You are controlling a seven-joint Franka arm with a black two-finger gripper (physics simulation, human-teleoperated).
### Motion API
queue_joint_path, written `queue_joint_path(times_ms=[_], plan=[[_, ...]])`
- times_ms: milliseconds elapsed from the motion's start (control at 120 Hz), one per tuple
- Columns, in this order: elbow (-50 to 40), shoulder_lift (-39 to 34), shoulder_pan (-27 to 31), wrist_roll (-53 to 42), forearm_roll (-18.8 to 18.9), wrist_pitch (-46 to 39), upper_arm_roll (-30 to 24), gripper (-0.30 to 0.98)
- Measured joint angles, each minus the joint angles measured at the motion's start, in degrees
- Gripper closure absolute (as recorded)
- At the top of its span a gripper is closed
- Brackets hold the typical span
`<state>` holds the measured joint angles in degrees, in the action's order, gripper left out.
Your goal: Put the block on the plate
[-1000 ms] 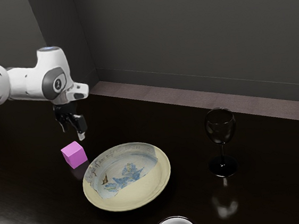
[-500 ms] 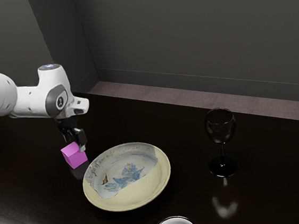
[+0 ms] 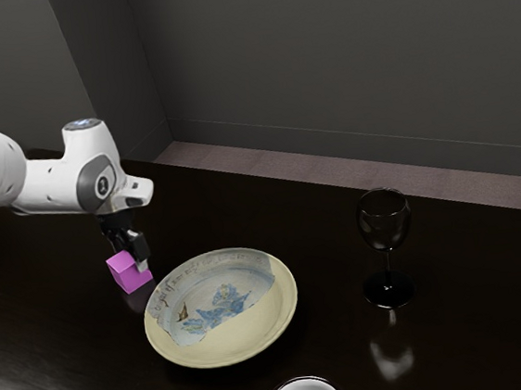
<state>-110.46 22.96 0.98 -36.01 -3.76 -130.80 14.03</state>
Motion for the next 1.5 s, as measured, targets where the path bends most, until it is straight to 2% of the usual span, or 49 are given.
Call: queue_joint_path(times_ms=[483, 800, 967, 1233, 1333, 1500], plan=[[-0.2, 1.6, 0.7, -1.2, -0.2, -0.9, 0.3, 0.01], [-0.1, 2.2, 0.9, -1.5, -0.5, -1.3, 0.4, 0.25], [-0.2, 1.3, 1.0, -1.4, -0.3, -1.3, 0.4, 0.29], [-0.9, -5.0, 0.6, -1.1, 0.3, -0.8, 0.4, 0.32], [-0.6, -5.8, -1.5, -0.9, 0.3, -0.3, 0.4, 0.32], [0.8, -5.8, -8.4, -0.6, 0.1, 0.1, 0.4, 0.32]])
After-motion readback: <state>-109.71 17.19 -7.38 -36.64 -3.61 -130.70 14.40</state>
